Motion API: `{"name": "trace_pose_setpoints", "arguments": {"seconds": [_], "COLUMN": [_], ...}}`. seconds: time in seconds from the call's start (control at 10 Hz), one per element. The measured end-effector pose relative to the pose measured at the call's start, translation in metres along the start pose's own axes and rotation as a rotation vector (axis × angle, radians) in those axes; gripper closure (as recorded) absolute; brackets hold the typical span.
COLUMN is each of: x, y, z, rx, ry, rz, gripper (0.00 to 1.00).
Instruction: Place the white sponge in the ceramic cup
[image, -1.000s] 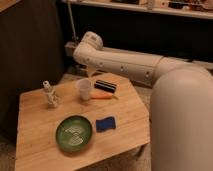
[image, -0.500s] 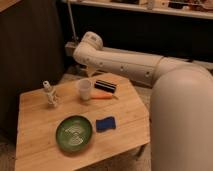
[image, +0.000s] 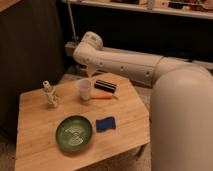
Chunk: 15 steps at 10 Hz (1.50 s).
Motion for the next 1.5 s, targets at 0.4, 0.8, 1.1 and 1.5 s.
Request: {"name": "trace_pose_setpoints", "arguments": {"seconds": [0.4,0.8,1.1,1.5], "x": [0.0,-0.006,-0.044,-0.12], "y": [0.0,0.004,0.033,0.051], "z": [0.0,-0.004,-0.017,-0.045], "rx": [0.0,0.055,0.166,0.347], "ry": [0.0,0.01,0.038,0.07], "rz": [0.0,-0.057,-0.098,-0.211], "gripper": [0.2,0.2,0.2,0.2]}}
